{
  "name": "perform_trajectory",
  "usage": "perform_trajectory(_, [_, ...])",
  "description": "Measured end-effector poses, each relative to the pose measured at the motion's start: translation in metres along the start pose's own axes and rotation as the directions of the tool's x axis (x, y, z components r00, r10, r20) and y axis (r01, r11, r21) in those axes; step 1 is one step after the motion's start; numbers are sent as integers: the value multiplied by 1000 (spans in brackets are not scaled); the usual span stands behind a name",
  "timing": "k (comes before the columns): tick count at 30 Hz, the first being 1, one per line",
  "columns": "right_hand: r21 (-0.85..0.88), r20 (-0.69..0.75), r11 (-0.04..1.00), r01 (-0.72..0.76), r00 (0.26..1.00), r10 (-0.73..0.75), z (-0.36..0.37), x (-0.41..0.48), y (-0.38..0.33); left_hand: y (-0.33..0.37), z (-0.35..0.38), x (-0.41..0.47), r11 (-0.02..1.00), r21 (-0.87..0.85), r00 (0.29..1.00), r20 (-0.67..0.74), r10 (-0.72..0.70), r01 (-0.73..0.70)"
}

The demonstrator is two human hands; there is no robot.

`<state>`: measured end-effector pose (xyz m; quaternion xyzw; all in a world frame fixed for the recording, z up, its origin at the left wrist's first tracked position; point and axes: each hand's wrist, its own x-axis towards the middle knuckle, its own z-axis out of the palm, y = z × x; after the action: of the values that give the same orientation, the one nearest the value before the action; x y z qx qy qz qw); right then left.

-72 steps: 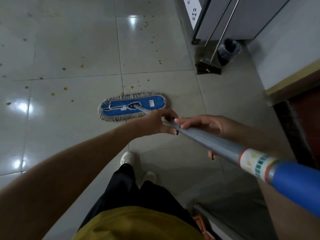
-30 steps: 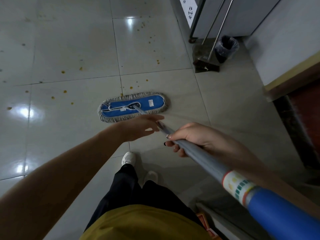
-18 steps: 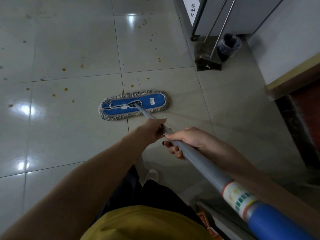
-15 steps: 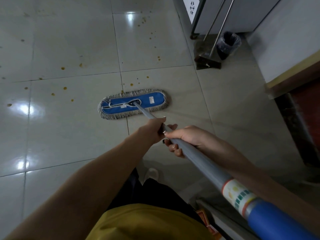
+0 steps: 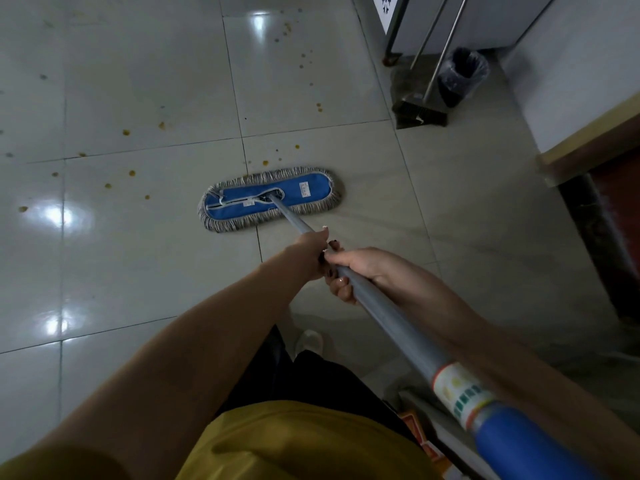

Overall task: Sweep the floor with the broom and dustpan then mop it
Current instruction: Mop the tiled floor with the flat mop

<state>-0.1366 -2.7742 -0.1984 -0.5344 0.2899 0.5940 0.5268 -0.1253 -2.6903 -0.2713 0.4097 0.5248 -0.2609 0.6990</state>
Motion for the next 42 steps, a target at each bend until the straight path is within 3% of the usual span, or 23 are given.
perform_trajectory(6, [-14,-13,999,-35,999,34,6,12,-12,12,-8,3,1000,12,997,73,-16,15])
perform_trajectory(12, [11,1,999,-37,999,37,12,25,-14,19,-15,14,998,65,999,49,-18,15])
perform_trajectory(19, [-1,-11,999,50,999,-50,20,47,-34,45,-23,36,995,92,1000,15,27,-28])
perform_trajectory(25, [-126,-34,985,115,992,-121,31,72,-63,79,-32,55,998,63,997,76,17,-21])
perform_trajectory(42, [104,-7,994,17,1000,-16,87,150,-240,265,-60,127,994,100,988,149,39,-54])
